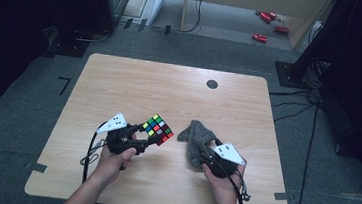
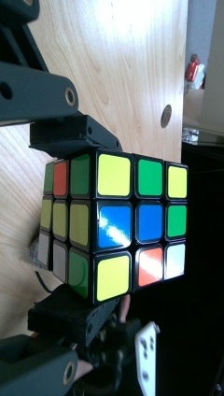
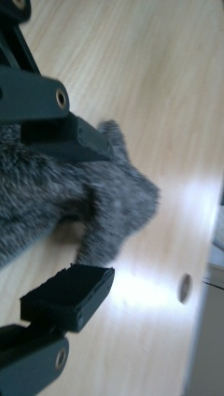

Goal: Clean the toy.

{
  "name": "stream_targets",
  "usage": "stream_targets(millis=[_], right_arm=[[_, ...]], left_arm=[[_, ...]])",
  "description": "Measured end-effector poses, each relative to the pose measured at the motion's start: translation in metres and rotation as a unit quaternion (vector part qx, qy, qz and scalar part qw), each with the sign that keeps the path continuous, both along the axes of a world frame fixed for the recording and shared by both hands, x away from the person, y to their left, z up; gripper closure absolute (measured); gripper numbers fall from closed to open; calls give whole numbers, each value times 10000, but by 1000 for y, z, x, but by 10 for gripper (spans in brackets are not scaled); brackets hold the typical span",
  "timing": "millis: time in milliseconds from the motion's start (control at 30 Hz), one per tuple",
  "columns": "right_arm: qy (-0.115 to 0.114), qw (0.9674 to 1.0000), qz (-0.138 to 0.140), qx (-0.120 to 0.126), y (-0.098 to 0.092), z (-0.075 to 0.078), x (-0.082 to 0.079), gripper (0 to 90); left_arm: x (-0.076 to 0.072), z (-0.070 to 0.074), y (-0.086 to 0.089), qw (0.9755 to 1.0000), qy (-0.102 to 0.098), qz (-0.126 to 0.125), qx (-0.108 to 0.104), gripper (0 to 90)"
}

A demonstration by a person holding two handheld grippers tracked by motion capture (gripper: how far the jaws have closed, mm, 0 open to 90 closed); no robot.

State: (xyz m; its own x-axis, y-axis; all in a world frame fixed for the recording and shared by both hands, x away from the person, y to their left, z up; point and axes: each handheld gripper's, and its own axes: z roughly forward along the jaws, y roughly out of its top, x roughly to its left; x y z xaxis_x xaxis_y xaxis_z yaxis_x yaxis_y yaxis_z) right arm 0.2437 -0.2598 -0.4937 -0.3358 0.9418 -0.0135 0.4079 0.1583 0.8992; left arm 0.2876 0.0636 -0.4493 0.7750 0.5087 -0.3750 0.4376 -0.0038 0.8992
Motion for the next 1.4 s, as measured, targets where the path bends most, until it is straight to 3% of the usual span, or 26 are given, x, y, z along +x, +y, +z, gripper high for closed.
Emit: stream_targets(millis=[100, 233, 433, 567, 933, 1167, 1400], right_arm=[[-348, 9993, 108, 101, 0, 13, -6, 325], [-720, 9950, 646, 265, 15, 25, -13, 287], [-900, 9864, 1349, 272, 46, 25, -19, 248], [-978, 9821, 1603, 155, 60, 21, -23, 233], [-1134, 9803, 1615, -69, 76, 17, -27, 236], [-1406, 9783, 1506, -228, 76, 19, -30, 332], [-1343, 9787, 1528, -279, 75, 19, -30, 347]], left_arm=[[0, 1, 0, 10000, 22, 2, 0, 355], [0, 2, -4, 9999, 107, 13, 76, 355], [-4, 3, -14, 9997, 211, -32, 128, 355], [-7, 2, -21, 9995, 274, -102, 156, 355], [-13, 0, -36, 9983, 469, -243, 227, 355], [-15, -2, -42, 9975, 581, -342, 189, 354], [-12, -5, -40, 9965, 709, -417, 154, 352]])
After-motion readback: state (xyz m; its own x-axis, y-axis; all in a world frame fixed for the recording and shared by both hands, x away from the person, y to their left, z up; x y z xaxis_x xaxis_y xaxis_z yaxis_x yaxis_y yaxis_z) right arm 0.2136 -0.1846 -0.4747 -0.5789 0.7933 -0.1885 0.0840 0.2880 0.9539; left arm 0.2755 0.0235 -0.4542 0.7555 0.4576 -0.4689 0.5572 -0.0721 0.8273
